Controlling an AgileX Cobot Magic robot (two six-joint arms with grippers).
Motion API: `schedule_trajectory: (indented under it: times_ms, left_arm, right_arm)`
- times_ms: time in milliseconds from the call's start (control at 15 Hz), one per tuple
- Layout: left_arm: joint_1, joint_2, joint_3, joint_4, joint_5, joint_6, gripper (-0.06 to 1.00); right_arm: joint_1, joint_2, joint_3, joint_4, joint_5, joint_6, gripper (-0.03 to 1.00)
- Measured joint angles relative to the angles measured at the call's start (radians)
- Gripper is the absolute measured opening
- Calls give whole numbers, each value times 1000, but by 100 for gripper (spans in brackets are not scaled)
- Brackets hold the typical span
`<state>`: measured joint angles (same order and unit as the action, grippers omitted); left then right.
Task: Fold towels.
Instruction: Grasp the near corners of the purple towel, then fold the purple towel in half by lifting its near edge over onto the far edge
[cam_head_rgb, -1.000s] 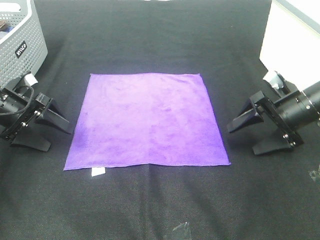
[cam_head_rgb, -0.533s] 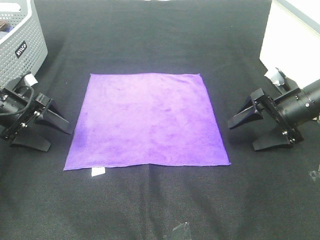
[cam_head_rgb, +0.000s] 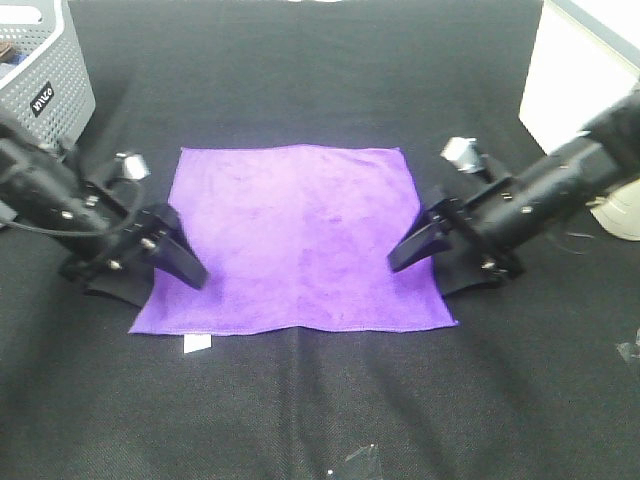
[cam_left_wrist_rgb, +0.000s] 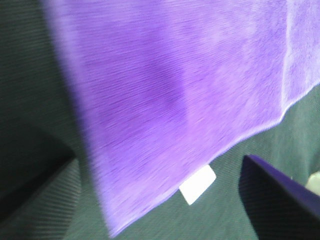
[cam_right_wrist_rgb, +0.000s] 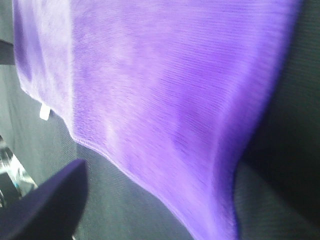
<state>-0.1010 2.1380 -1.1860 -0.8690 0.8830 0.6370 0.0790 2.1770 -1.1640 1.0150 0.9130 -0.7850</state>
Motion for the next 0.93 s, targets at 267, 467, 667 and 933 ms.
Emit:
schedule_trajectory:
  times_ms: [267, 467, 667, 933]
  left_arm:
    - [-37, 6, 0, 24, -20, -33, 51]
    - [-37, 16, 5, 52, -38, -37, 15]
    - [-39, 20, 6, 53, -52, -37, 0]
    - [-39, 20, 6, 53, -52, -14, 0]
  right_arm:
    - [36, 16, -25, -53, -13, 21, 51]
    - [36, 21, -26, -126, -14, 52, 26]
    - [36, 22, -26, -163, -16, 74, 4]
    - [36, 22, -26, -167, -9, 77, 1]
